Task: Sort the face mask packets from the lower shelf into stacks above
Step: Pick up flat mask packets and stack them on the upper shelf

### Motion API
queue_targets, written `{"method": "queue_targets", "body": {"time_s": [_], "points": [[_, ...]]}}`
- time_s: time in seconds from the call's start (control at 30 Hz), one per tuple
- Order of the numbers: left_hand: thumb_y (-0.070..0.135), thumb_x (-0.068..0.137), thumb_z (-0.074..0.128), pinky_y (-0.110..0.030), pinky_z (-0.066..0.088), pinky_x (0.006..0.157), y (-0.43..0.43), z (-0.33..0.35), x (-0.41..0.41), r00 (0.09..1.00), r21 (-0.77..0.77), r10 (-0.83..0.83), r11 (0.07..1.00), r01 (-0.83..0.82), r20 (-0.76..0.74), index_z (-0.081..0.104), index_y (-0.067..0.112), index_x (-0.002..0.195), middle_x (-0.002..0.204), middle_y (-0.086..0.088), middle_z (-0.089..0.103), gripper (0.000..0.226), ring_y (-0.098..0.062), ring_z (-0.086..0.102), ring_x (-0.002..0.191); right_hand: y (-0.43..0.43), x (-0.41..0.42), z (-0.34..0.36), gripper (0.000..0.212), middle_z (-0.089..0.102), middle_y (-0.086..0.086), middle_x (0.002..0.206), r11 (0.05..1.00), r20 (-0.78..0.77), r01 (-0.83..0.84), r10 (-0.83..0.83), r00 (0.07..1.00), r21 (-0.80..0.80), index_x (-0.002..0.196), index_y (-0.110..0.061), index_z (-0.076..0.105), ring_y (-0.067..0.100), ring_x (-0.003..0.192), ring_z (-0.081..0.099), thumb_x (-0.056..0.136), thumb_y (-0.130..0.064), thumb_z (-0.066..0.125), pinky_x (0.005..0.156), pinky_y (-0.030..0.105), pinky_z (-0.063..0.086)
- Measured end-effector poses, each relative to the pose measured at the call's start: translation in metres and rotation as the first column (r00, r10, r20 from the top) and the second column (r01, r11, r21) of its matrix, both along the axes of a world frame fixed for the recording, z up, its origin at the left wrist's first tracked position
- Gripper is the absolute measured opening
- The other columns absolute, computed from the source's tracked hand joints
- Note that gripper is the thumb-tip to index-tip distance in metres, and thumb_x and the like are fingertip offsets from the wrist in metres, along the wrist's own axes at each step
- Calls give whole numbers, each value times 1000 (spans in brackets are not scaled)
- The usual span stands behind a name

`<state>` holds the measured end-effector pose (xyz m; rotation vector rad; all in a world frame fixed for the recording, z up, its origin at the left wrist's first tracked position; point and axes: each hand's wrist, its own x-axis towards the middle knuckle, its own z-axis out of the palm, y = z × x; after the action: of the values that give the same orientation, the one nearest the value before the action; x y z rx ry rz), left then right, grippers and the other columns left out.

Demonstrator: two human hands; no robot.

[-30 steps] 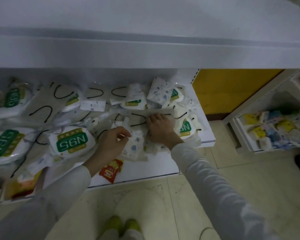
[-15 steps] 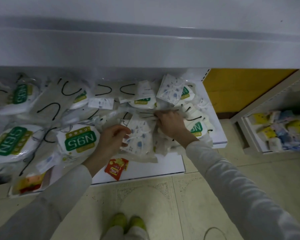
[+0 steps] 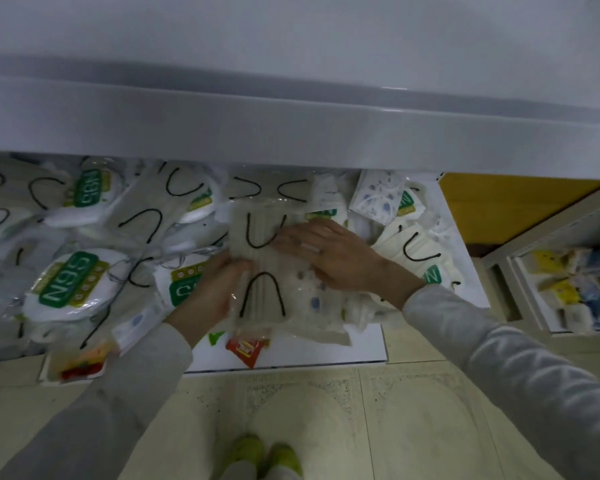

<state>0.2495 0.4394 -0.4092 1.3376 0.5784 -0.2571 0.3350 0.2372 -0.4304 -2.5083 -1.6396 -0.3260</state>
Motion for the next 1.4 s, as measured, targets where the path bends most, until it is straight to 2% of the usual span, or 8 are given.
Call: {"method": "queue_targets", "body": {"time_s": [0.13,0.3,0.43,0.6,0.73,0.87,1.17,1.4], "points": [[-1,92,50,-33,52,79,41,-9,-4,990,93,140,986,-142,19,57,4,123,110,-12,65,33,-28,61,100,50,42,-9,26,69,20,99,801,-587,599,-484,649,2,105,-1,69,35,91,64,88,-5,49,83,39,51],[3,91,52,-33,51,74,84,-7,-9,964,145,256,953,-265,73,61,11,112,94,-4,67,24,-22,64,86,142,45,-28,30,64,10,72,382,-974,902,-177,-139,-199,70,-8,61,22,62,58,92,-27,54,61,31,49],[4,92,52,-34,52,73,105,-6,-13,959,140,274,950,-281,65,61,16,103,92,-4,68,19,-21,65,83,160,40,-35,29,65,14,101,538,-602,826,-719,346,-168,122,-3,50,31,95,61,96,-15,46,77,35,45],[5,91,53,-33,52,71,111,-14,-17,965,111,255,959,-260,61,62,19,103,93,-2,69,20,-20,65,84,171,56,-36,30,62,12,117,410,-514,887,-819,256,-213,123,-5,47,25,105,60,97,-21,46,82,29,45],[4,91,52,-38,53,79,111,-22,-18,973,54,226,972,-228,53,62,13,116,102,-8,69,28,-26,65,94,171,49,-25,15,56,6,87,194,-970,981,-239,42,-5,99,-12,57,-9,55,52,97,-5,43,49,4,38],[13,90,55,-49,51,91,106,-27,-17,976,31,211,977,-213,50,60,24,121,110,-3,69,34,-26,64,103,168,48,8,34,49,-5,49,-228,-915,973,400,57,-39,62,-13,48,6,42,42,92,2,45,43,15,34],[16,98,41,-25,55,64,52,-11,-14,957,-314,290,909,-273,5,64,19,99,81,3,73,23,-14,66,79,73,-26,56,35,46,-6,55,562,-998,827,-48,31,-2,56,-22,57,4,49,43,85,-2,58,48,17,34],[28,95,50,-30,52,69,16,-1,-27,967,-324,254,914,-246,-17,65,15,111,97,-5,72,26,-21,66,90,50,-58,46,26,53,0,63,596,-983,798,-180,27,-87,63,-18,60,11,63,52,88,-12,63,55,20,44]]}}
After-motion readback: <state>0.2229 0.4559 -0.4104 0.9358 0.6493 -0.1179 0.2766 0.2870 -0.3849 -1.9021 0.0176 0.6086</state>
